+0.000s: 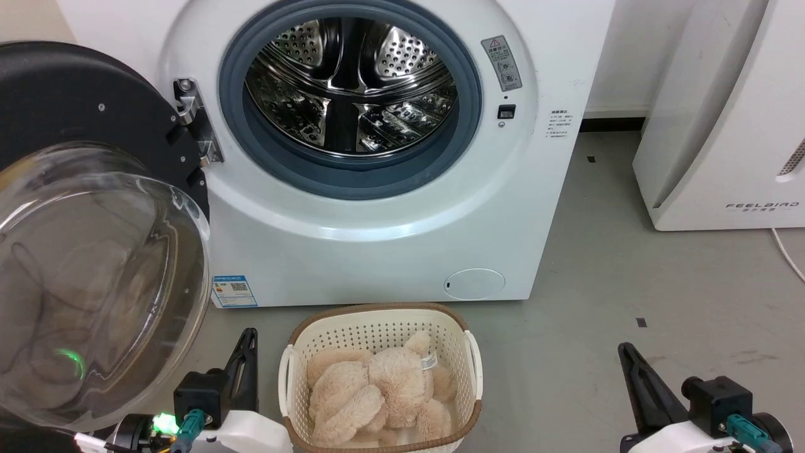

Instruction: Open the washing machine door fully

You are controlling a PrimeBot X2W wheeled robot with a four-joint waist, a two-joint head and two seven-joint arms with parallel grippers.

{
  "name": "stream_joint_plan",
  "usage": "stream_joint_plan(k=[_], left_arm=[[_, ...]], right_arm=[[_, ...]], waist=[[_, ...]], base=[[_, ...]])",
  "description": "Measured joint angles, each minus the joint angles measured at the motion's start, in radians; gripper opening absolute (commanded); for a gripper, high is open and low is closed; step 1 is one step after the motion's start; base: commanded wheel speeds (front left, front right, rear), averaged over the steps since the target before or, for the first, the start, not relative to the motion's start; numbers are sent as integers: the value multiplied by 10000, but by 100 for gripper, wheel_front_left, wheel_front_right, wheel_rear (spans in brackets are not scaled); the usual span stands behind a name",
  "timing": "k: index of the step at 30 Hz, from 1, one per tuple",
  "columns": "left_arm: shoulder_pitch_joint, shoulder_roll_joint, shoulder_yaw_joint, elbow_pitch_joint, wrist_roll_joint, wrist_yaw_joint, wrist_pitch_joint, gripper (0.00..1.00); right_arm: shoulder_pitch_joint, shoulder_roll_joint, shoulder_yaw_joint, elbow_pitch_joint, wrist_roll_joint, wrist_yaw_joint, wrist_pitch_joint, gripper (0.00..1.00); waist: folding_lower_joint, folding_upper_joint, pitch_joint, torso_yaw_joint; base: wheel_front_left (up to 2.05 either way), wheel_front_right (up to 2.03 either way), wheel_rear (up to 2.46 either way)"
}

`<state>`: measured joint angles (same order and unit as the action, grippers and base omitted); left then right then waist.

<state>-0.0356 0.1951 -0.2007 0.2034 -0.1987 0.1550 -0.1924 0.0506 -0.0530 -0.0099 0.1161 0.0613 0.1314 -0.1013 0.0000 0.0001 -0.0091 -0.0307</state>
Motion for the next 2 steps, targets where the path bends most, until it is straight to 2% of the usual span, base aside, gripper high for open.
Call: stream_joint_plan(k=[2], left_arm=[[1,-27,46,-40,50,-12,29,0]], right_arm=[[-1,0,2,-15,-4,0,29,0]], waist=[[0,0,2,6]], base=[[0,0,0]])
